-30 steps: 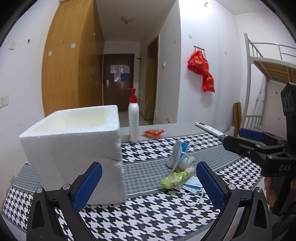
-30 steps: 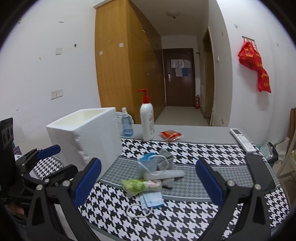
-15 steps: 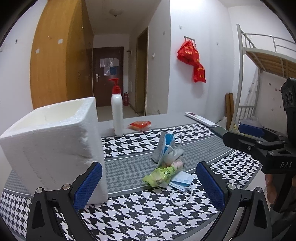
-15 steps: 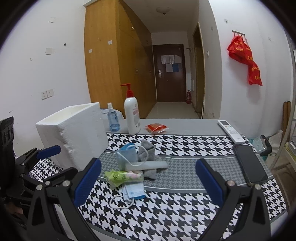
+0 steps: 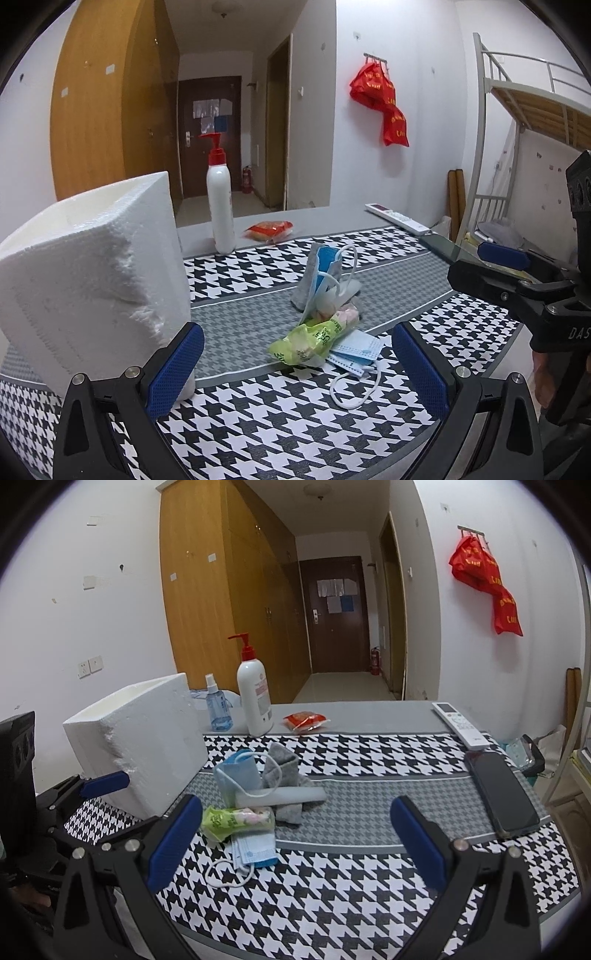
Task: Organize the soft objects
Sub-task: 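Move the left tool to the green wrapped packet while the right tool approaches the blue mask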
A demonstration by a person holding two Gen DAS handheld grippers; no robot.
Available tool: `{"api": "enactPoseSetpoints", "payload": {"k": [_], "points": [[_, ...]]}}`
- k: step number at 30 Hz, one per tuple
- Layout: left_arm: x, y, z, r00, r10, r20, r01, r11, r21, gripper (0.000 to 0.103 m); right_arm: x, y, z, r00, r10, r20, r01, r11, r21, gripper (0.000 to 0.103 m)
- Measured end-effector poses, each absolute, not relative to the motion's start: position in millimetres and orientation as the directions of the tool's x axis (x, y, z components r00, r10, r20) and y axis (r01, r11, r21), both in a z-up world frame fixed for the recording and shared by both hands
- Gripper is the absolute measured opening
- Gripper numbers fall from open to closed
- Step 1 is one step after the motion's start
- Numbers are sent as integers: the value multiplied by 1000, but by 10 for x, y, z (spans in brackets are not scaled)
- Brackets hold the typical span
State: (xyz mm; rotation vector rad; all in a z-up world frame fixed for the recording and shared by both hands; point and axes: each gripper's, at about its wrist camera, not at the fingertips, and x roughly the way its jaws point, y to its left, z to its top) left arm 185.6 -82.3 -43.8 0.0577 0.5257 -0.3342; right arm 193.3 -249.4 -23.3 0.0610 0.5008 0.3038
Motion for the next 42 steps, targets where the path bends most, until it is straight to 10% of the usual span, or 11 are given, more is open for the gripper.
{"api": "enactPoseSetpoints", "payload": {"k": [24,42], "points": [[2159,-984,-603,746,-284,-602,343,939,-19,101,2161,-2576,-448,776,336,-534,-283,942,181,103],[2474,-1115,-829,653,-269,-708,372,928,-10,67,2348,-2640,-590,733,341,-589,-272,940,206,103]]}}
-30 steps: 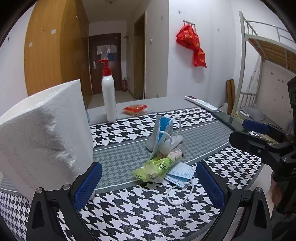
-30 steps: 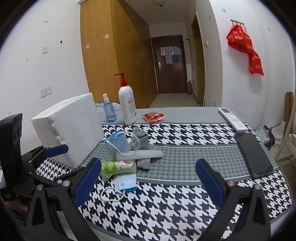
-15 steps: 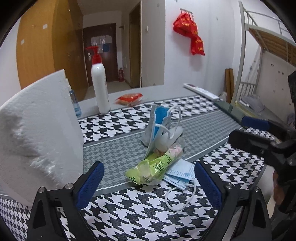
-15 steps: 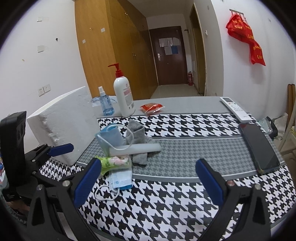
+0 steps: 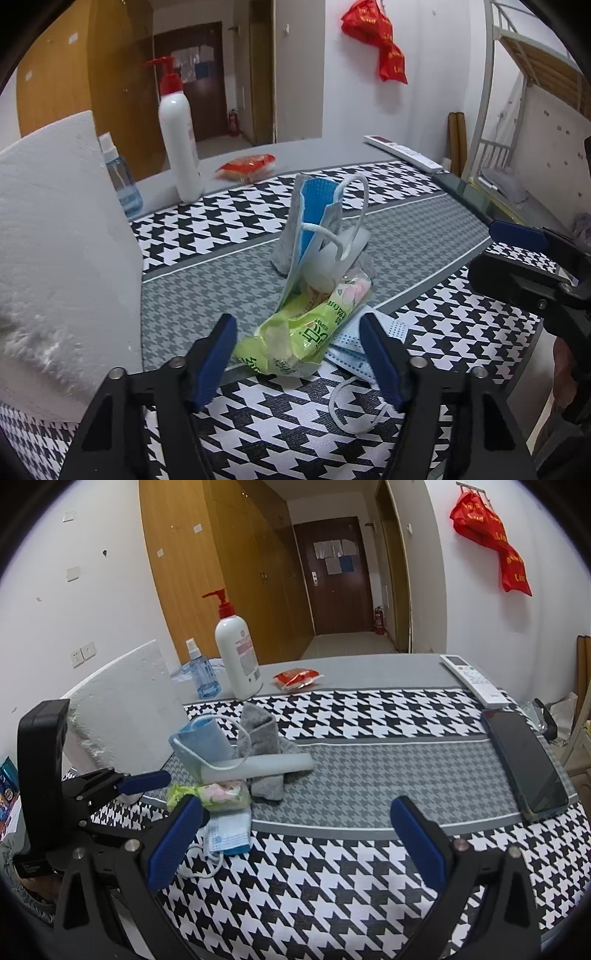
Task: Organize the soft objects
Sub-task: 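Move the left tool to the green wrapped packet while the right tool approaches the blue mask, then close the left gripper on the green wrapped packet and lift it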
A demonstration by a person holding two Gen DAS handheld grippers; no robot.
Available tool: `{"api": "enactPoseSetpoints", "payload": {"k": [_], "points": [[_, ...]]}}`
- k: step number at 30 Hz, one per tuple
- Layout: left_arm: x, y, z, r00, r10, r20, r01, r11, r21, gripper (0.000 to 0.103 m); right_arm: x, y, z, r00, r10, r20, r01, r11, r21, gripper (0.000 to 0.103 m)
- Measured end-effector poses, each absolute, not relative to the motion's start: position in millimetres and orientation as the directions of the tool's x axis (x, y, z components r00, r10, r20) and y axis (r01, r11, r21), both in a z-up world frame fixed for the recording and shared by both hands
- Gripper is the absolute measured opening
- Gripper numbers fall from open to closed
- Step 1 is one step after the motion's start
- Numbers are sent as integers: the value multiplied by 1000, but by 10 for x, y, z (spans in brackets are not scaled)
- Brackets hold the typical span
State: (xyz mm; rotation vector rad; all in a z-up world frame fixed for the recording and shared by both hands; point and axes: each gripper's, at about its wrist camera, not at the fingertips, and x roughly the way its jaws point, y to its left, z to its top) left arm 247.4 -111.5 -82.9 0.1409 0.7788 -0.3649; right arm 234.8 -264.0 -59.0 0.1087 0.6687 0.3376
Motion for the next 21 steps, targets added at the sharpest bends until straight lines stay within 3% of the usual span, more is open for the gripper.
{"api": "enactPoseSetpoints", "payload": {"k": [21], "points": [[2375,-1326,-881,568,-380,-730,497,865,-63,26,2256,-2710,-560,744,315,-589,-239,949,205,103]]}}
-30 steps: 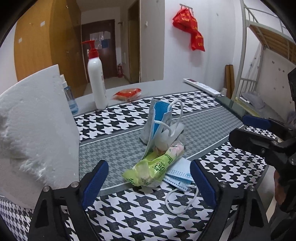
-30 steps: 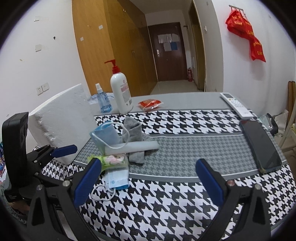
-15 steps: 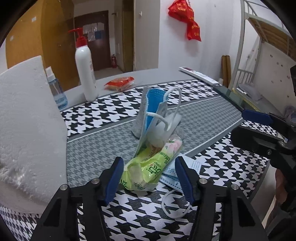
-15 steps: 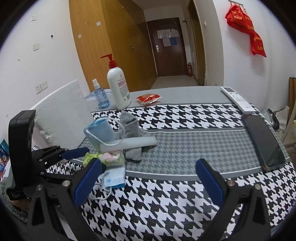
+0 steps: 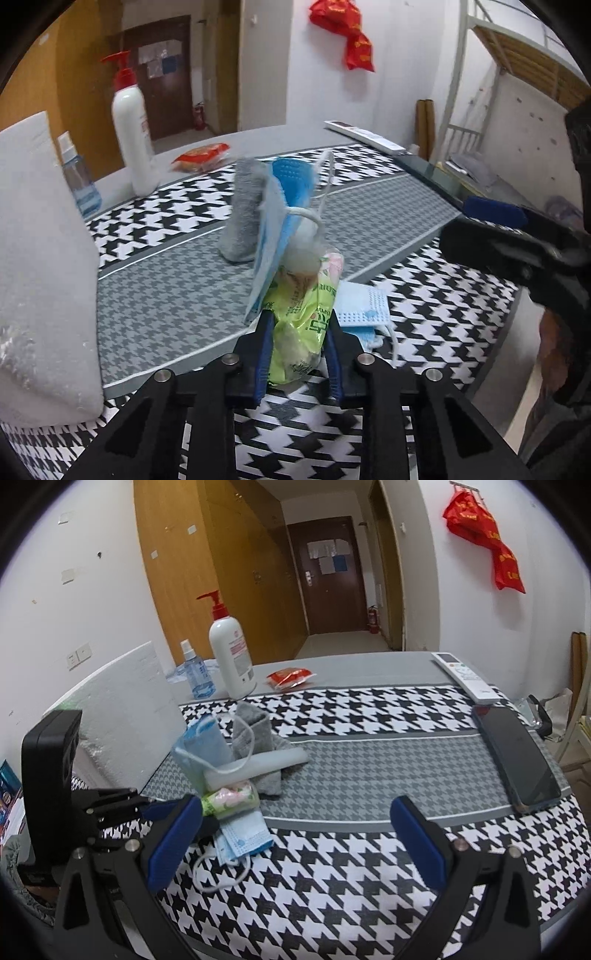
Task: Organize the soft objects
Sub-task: 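Close the left gripper on the green wrapped packet and lift it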
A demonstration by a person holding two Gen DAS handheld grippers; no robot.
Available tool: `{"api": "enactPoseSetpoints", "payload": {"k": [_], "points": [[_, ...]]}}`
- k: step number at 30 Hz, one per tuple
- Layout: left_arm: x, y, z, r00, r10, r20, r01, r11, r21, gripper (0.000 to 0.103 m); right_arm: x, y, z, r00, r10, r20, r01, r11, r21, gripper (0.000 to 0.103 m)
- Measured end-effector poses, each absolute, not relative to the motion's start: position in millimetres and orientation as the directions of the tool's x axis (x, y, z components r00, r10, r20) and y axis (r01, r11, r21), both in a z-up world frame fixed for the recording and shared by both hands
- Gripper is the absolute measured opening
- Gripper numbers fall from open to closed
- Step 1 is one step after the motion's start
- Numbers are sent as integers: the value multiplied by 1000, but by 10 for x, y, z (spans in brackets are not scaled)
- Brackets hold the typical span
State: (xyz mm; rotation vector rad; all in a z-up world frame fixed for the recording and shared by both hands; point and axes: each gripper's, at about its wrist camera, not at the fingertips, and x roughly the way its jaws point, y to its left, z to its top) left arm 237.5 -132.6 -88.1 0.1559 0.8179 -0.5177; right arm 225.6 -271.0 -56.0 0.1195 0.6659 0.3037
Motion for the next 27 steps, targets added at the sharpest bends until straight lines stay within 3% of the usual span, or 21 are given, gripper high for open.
{"api": "enactPoseSetpoints", "payload": {"k": [12,27], "points": [[2139,-1270,-676,572,-489,-658,568,815,-112,23,2163,-2834,-521,759,269,-593,-192,963,190,103],[1925,-833,-510,668,-450,-593,479,870,-121,23,2118,-2552,-585,704,374,-604,-318,926,203,103]]}}
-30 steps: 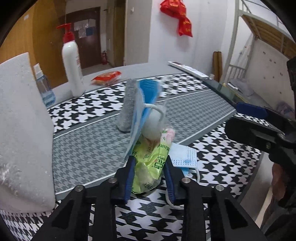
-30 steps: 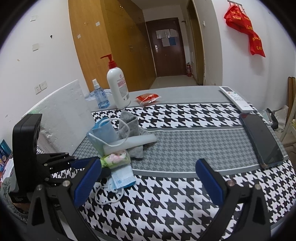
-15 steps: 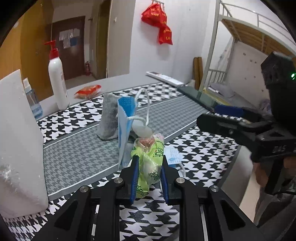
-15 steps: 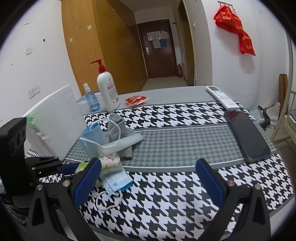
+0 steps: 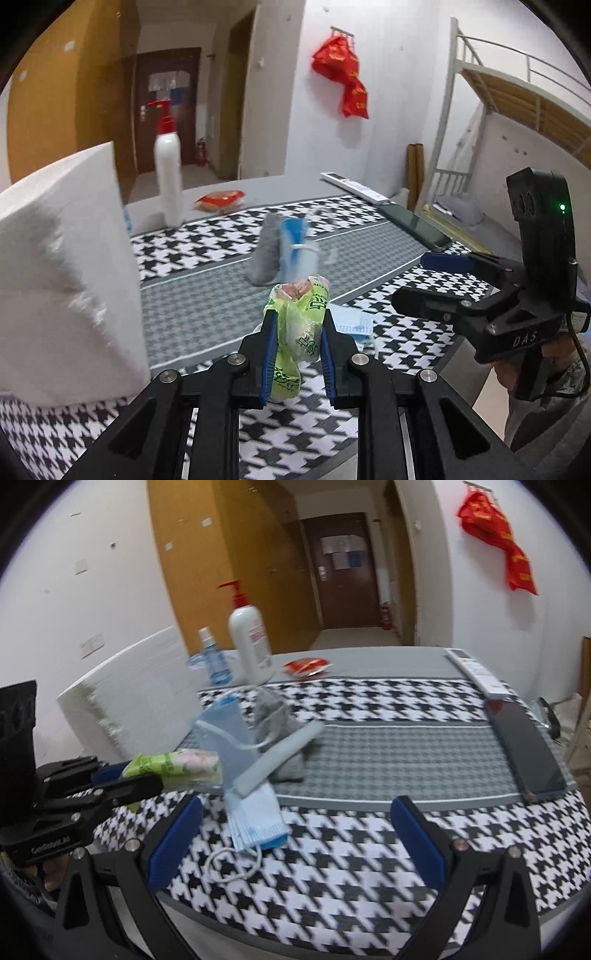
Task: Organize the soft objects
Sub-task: 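Close the left gripper on the green wrapped packet and lift it, then close the right gripper on the blue face mask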
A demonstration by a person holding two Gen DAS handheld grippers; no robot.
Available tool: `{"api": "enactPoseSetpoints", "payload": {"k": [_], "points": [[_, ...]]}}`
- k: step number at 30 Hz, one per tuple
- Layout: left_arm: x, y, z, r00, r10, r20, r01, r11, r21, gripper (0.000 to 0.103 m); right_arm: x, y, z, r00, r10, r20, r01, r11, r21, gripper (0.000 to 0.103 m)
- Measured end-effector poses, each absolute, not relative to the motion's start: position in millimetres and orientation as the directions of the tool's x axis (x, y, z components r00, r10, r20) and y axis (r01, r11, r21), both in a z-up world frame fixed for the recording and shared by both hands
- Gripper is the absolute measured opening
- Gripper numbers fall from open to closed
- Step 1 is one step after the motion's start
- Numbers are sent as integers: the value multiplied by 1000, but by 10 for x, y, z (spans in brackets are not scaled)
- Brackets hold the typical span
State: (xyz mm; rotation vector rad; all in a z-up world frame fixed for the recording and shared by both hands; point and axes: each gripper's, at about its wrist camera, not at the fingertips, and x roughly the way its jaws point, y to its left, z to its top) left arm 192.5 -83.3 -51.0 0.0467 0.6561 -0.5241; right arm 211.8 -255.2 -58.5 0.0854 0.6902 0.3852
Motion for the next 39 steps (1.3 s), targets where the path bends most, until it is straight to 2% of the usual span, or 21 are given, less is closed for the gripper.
{"api": "enactPoseSetpoints", "payload": {"k": [12,13,14,16,21,25,30,38,39], "points": [[1864,-573,-573,697,-414,-585,414,899,-142,23,2225,-2176,-709,621,455,-638,-433,878,205,103],[1865,-565,-581,694,-417,-586,416,898,-145,23,2230,-2156,-719,615,460,-640,-438,875,208,99],[1870,-564,-593,691,-421,-587,421,895,-146,23,2238,-2144,-733,609,462,-645,-439,873,211,89],[1859,-563,-606,688,-427,-587,426,892,-149,23,2277,-2113,-770,599,452,-661,-429,878,211,80],[1850,-533,-641,683,-436,-586,434,888,-155,23,2334,-2052,-868,578,427,-696,-424,885,191,79],[1861,-491,-642,684,-432,-588,423,891,-163,23,2367,-1989,-882,573,404,-713,-429,889,160,73],[1847,-466,-634,685,-438,-582,426,889,-168,23,2402,-1940,-903,574,374,-729,-425,897,125,54],[1833,-413,-641,687,-437,-581,418,891,-175,23,2440,-1891,-952,565,348,-748,-416,903,106,53],[1829,-403,-643,687,-437,-580,418,891,-176,23,2465,-1870,-963,561,347,-751,-417,903,106,50]]}}
